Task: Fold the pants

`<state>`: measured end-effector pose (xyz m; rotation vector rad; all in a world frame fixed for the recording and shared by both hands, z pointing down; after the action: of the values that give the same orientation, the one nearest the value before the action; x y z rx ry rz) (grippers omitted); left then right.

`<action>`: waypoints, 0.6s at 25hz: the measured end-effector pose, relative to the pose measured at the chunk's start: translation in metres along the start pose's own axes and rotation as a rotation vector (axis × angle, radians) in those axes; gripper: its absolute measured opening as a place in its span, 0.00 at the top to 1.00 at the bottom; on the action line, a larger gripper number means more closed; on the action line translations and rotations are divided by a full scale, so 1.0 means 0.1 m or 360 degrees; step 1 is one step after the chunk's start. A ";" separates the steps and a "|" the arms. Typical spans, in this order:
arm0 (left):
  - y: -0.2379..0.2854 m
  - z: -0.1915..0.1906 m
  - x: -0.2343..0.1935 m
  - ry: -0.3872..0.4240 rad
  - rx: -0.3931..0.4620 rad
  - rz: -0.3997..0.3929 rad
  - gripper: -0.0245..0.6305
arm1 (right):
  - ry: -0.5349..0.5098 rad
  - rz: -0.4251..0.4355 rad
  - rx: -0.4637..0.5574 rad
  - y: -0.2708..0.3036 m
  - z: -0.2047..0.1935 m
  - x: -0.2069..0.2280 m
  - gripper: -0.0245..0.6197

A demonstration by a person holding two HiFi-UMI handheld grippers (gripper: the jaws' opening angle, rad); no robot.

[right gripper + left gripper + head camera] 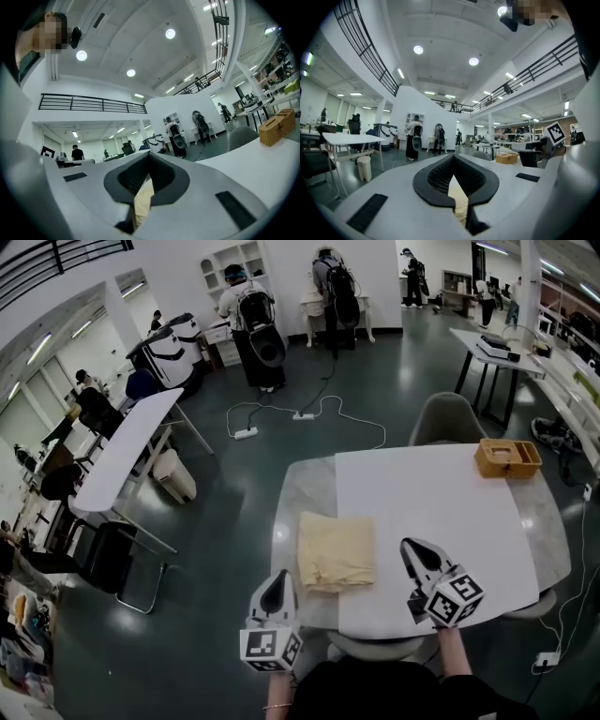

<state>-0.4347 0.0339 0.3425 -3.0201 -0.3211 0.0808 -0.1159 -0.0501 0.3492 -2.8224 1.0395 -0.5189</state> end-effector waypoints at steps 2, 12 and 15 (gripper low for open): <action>0.00 0.00 0.01 0.0003 0.0000 0.0015 0.95 | -0.0011 -0.0002 0.0004 0.00 0.01 0.01 0.94; 0.00 -0.03 0.00 0.0032 -0.0044 0.0051 0.95 | -0.0029 -0.0049 0.0007 -0.01 0.01 0.06 0.94; 0.00 -0.03 -0.01 0.0034 -0.0047 0.0064 0.95 | -0.0038 -0.0070 0.0007 -0.02 0.01 0.07 0.94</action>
<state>-0.4353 0.0331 0.3457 -3.0546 -0.2624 0.0478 -0.1099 -0.0533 0.3503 -2.8465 0.9727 -0.4899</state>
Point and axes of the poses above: the fingertips, and each gripper's own axes: y forward along the fingers, x to its right, z out of its top, the point moved 9 cm from there along -y, backward along the fingers, and after that the axes turned 9 degrees about x, right-handed, at the moved point
